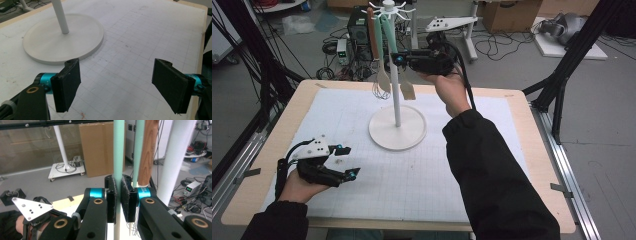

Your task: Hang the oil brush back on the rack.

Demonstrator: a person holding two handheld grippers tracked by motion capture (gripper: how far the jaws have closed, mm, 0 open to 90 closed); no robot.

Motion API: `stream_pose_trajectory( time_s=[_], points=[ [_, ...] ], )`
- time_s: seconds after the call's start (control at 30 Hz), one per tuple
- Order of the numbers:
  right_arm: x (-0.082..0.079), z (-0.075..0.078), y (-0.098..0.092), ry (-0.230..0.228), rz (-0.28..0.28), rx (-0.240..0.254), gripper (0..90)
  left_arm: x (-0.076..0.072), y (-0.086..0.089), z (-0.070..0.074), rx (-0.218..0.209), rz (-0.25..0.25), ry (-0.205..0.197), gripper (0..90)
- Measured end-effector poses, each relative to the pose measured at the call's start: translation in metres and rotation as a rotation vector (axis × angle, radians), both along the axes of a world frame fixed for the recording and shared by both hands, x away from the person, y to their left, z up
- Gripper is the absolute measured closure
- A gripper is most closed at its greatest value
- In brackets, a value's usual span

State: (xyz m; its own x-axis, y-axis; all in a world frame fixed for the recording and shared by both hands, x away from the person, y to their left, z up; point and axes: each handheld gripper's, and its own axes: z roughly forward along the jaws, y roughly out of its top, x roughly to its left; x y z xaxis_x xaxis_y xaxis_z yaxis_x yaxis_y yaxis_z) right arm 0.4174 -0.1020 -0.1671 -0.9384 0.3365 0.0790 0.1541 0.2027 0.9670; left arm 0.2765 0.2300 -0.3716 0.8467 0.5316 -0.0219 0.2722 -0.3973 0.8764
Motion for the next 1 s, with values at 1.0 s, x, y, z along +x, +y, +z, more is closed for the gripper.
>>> stream_pose_trajectory(
  time_s=[1.0],
  points=[
    [0.012,-0.012,0.0,0.071,-0.023,0.025,80.0,-0.001,0.0,0.0,0.003,-0.005,-0.005,23.4]
  ],
)
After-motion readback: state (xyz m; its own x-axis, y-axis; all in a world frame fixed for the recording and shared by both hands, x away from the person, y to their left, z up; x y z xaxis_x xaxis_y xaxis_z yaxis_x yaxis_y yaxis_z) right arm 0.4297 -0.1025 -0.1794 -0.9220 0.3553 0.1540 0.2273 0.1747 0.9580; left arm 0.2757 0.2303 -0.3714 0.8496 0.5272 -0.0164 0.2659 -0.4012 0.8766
